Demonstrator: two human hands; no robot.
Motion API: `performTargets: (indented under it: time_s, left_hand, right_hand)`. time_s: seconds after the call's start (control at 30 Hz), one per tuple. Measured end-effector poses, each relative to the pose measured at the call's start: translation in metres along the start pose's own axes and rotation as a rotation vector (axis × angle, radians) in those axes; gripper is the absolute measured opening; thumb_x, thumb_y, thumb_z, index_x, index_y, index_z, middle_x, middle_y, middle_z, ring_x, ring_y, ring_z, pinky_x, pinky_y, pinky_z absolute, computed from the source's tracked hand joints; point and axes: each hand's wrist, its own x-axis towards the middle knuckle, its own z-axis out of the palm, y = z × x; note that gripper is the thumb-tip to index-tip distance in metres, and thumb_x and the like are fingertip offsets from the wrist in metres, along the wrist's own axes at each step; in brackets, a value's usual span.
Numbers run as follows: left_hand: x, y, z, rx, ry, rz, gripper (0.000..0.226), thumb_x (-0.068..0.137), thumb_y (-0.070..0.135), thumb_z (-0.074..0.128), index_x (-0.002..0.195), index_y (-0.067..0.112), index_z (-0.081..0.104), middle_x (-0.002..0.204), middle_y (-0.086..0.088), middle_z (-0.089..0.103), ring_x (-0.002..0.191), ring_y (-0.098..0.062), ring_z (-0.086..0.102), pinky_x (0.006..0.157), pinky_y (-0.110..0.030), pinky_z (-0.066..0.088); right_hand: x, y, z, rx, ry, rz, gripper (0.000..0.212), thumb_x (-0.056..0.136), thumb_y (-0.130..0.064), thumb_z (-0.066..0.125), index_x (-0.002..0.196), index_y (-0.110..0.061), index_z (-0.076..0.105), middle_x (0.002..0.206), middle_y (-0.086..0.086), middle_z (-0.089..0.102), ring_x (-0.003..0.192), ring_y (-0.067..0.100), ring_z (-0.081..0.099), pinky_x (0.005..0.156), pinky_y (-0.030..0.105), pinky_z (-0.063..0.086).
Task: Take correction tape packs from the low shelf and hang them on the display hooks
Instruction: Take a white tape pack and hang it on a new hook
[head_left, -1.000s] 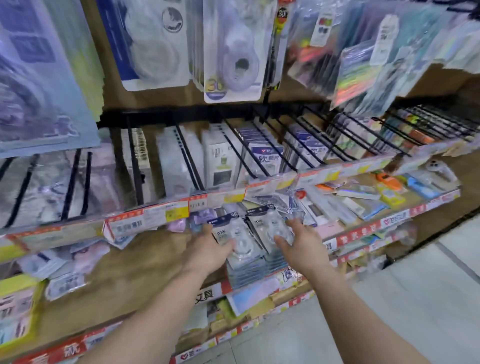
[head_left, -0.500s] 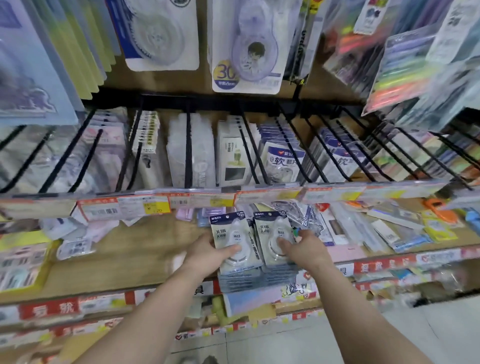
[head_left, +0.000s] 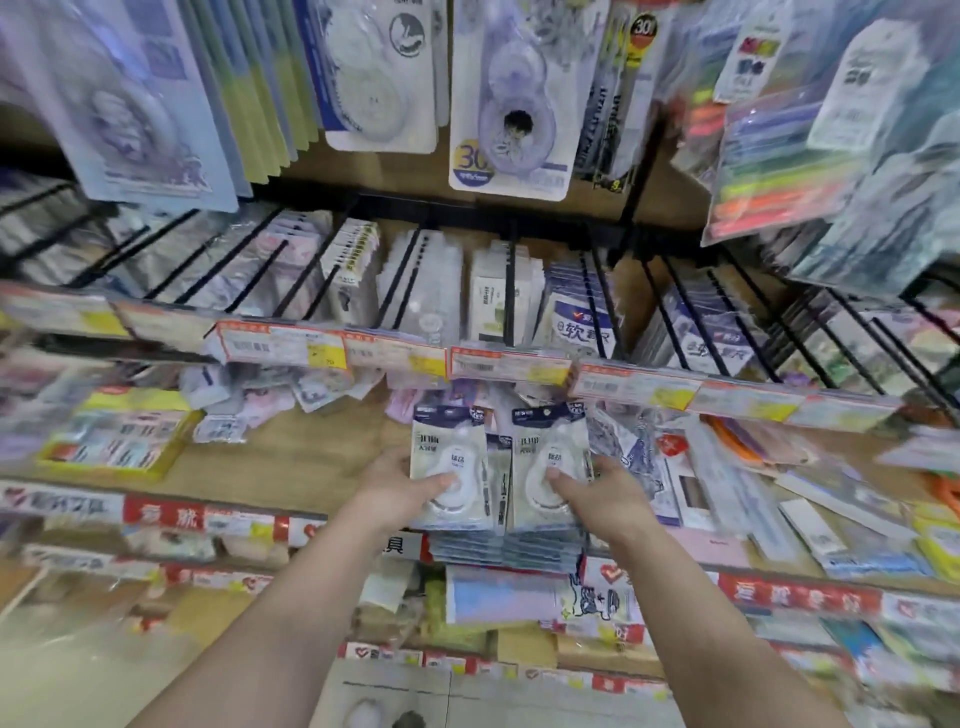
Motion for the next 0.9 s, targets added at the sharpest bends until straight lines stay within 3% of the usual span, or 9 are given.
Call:
performTargets:
  time_s: [0.07,0.2,0.27,0.4,0.53,0.63,0.73,0.8,0.9]
  left_hand:
    - [-0.014,0.002,-0.002,-0.097,-0.015,-0.002,0.041,0.084,0.017,0.079,0.112,0.020,0.050,0.103,0.004,0.063,0.085,-0.011,0.060,0.068,-0.026,0.046]
    - [-0.037,0.001,-0.022,-0.193,0.031,0.023,0.048,0.086,0.018,0.077,0.125,0.017,0.049,0.098,0.009,0.064,0.082,-0.010,0.062,0.060,-0.022,0.046]
    - [-0.048,0.000,-0.041,-0.199,0.087,0.045,0.048,0.087,0.017,0.076,0.127,0.016,0.050,0.096,0.007,0.065,0.080,-0.011,0.063,0.056,-0.021,0.048]
    - [-0.068,-0.008,-0.085,-0.243,0.213,0.069,0.062,0.086,0.022,0.077,0.138,0.013,0.044,0.105,0.001,0.065,0.087,-0.015,0.066,0.064,-0.027,0.052]
    - [-0.090,-0.031,-0.140,-0.351,0.335,0.066,0.055,0.085,0.020,0.078,0.130,0.014,0.047,0.112,-0.004,0.067,0.091,-0.019,0.067,0.070,-0.032,0.055]
    - [-0.106,-0.054,-0.189,-0.453,0.401,0.072,0.048,0.088,0.013,0.074,0.127,0.015,0.046,0.109,-0.005,0.067,0.086,-0.018,0.067,0.064,-0.030,0.054]
    - [-0.122,-0.079,-0.245,-0.535,0.478,0.077,0.049,0.090,0.007,0.070,0.131,0.016,0.044,0.104,-0.007,0.069,0.077,-0.020,0.067,0.055,-0.027,0.054]
    - [-0.132,-0.100,-0.285,-0.569,0.527,0.089,0.049,0.092,0.007,0.068,0.133,0.019,0.044,0.109,-0.005,0.069,0.079,-0.020,0.067,0.056,-0.027,0.052]
    - [-0.150,-0.128,-0.353,-0.609,0.578,0.086,0.053,0.092,0.015,0.069,0.137,0.030,0.043,0.117,-0.001,0.069,0.088,-0.024,0.068,0.065,-0.031,0.049]
  right_hand:
    - [-0.003,-0.007,0.005,0.020,-0.042,-0.058,0.080,0.086,-0.048,0.070,0.149,-0.013,0.035,0.139,0.010,0.054,0.123,0.030,0.054,0.098,0.036,0.044]
    - [-0.011,-0.023,0.028,0.133,-0.153,-0.154,0.078,0.085,-0.043,0.073,0.146,-0.013,0.036,0.126,0.013,0.061,0.101,0.025,0.060,0.084,0.035,0.048]
    - [-0.016,-0.033,0.041,0.155,-0.216,-0.192,0.075,0.085,-0.043,0.073,0.144,-0.014,0.037,0.116,0.008,0.061,0.099,0.022,0.058,0.084,0.034,0.048]
    - [-0.027,-0.063,0.075,0.151,-0.328,-0.287,0.052,0.087,-0.040,0.072,0.127,-0.024,0.044,0.107,0.004,0.057,0.089,0.017,0.058,0.077,0.029,0.047]
    - [-0.048,-0.101,0.125,0.124,-0.437,-0.363,0.043,0.088,-0.033,0.073,0.122,-0.015,0.053,0.102,0.004,0.067,0.074,0.010,0.060,0.067,0.026,0.048]
    - [-0.066,-0.128,0.179,0.070,-0.487,-0.434,0.040,0.084,-0.036,0.076,0.113,-0.015,0.056,0.099,0.002,0.068,0.066,0.004,0.059,0.065,0.027,0.046]
    - [-0.093,-0.156,0.242,0.079,-0.565,-0.477,0.019,0.090,-0.019,0.071,0.104,-0.017,0.057,0.089,-0.004,0.069,0.059,-0.006,0.061,0.057,0.017,0.046]
    - [-0.117,-0.176,0.285,0.099,-0.606,-0.497,0.019,0.091,-0.015,0.070,0.100,-0.020,0.054,0.092,-0.002,0.071,0.070,0.001,0.068,0.063,0.021,0.054]
    - [-0.156,-0.208,0.350,0.101,-0.685,-0.539,0.043,0.084,-0.028,0.076,0.118,-0.016,0.054,0.112,0.006,0.072,0.099,0.021,0.070,0.091,0.044,0.056]
